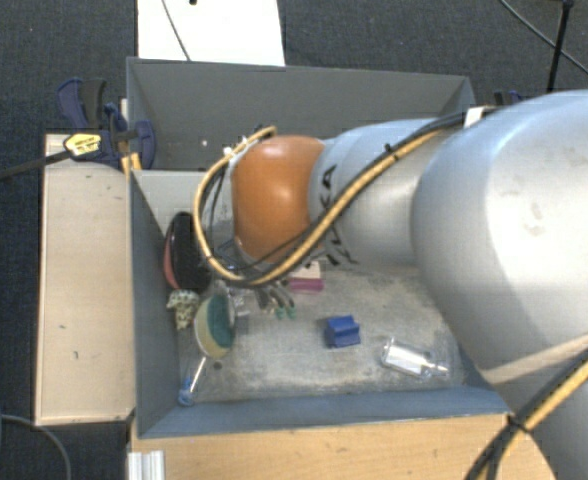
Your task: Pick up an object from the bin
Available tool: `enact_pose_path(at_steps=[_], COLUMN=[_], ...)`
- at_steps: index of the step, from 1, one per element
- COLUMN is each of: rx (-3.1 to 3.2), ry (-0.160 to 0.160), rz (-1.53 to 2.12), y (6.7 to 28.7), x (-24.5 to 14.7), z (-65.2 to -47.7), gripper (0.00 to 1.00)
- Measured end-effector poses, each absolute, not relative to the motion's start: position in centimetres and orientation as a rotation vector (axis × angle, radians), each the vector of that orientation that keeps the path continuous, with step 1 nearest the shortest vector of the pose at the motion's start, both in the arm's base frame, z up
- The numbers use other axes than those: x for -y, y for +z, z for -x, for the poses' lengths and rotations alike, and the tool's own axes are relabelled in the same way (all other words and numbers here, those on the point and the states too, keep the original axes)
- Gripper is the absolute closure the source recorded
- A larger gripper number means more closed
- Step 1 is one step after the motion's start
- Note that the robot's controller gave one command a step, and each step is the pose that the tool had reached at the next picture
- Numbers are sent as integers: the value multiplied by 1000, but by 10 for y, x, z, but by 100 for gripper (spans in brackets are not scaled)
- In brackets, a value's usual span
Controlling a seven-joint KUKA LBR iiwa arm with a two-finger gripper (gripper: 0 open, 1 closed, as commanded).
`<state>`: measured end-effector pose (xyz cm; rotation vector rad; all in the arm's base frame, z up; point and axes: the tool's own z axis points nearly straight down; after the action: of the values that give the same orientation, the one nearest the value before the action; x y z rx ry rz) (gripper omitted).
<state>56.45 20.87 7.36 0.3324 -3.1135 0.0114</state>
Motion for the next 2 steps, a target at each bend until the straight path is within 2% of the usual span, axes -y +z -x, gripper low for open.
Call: enact_pose_path(at_steps=[1, 2], rx=[3131, 3143], ry=[-4, -3], rz=[-364, 95], y=[186, 136], x=[-206, -230], z=[-547, -577], gripper=[100, 100])
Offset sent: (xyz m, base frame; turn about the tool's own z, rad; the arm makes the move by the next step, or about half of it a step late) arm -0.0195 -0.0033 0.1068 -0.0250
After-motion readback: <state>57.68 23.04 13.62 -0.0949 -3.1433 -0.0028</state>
